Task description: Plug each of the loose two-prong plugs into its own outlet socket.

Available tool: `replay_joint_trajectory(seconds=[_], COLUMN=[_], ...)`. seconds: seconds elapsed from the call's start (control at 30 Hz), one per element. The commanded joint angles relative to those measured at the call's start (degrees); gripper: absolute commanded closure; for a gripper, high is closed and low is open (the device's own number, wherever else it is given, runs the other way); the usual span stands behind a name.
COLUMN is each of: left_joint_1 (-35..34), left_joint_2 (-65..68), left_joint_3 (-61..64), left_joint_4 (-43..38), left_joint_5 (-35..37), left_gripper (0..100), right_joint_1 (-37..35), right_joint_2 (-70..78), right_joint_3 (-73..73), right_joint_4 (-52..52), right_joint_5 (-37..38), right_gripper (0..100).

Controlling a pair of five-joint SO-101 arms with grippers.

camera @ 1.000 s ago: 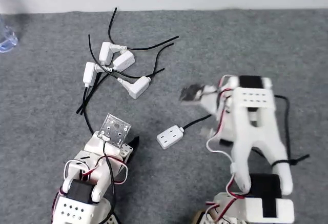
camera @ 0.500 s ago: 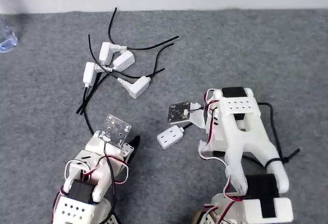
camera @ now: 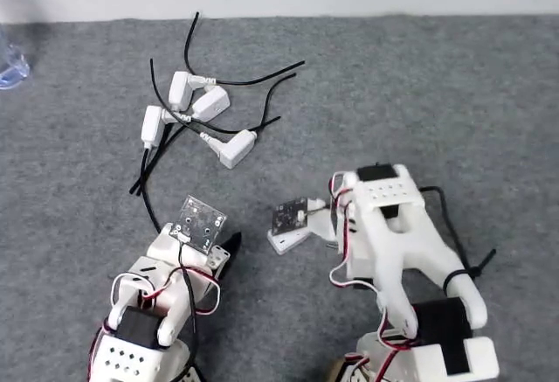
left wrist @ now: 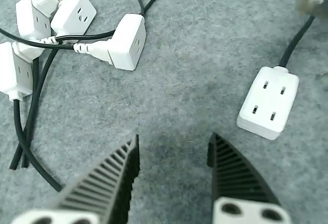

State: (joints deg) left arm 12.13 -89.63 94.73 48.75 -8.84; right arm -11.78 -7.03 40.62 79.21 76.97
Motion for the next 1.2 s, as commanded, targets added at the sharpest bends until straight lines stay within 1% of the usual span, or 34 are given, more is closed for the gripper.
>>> replay_joint_trajectory(seconds=[0.0, 0.17, 0.23, 0.3, 0.43, 0.47, 0.57, 0.67, 0.73, 0.77, 0.83, 0.93, 1.0, 1.17], left_joint_1=[0.5, 0.5, 0.5, 0.5, 0.5, 0.5, 0.5, 0.5, 0.5, 0.5, 0.5, 0.5, 0.5, 0.5], left_joint_2=[-0.5, -0.5, -0.5, -0.5, -0.5, -0.5, -0.5, -0.5, -0.5, -0.5, -0.5, -0.5, -0.5, -0.5], left_joint_3=[-0.2, -0.2, -0.2, -0.2, -0.2, -0.2, -0.2, -0.2, -0.2, -0.2, -0.2, -0.2, -0.2, -0.2], left_joint_4=[-1.3, -1.4, -1.5, -1.5, -1.5, -1.5, -1.5, -1.5, -1.5, -1.5, -1.5, -1.5, -1.5, -1.5], left_joint_5=[0.2, 0.2, 0.2, 0.2, 0.2, 0.2, 0.2, 0.2, 0.2, 0.2, 0.2, 0.2, 0.2, 0.2], left_gripper=[79, 79, 79, 79, 79, 79, 79, 79, 79, 79, 79, 79, 79, 79], right_joint_1=[-0.2, 1.3, 2.2, 2.6, 2.6, 2.5, 2.6, 2.5, 2.2, 2.2, 2.2, 2.2, 2.1, 0.4], right_joint_2=[-1.7, -1.6, -1.5, -1.5, -1.6, -1.6, -1.8, -2.2, -2.3, -2.3, -2.3, -2.4, -3.9, -10.7], right_joint_3=[2.3, 5.3, 6.8, 8.0, 9.4, 9.4, 9.4, 9.2, 9.1, 8.6, 6.3, 0.2, -3.4, -5.3], right_joint_4=[-8.9, -16.2, -19.0, -21.6, -24.2, -24.3, -24.0, -23.8, -23.8, -23.5, -20.3, -11.9, -9.0, -8.7], right_joint_5=[-0.9, -1.0, -0.9, -0.7, -0.9, -0.9, -0.9, -0.9, -0.9, -0.9, -1.0, -1.1, -4.4, -10.7], right_gripper=[62.3, 62.3, 64.9, 72.2, 95.8, 99.8, 95.3, 95.8, 99.6, 98.9, 99.1, 99.0, 99.0, 99.0])
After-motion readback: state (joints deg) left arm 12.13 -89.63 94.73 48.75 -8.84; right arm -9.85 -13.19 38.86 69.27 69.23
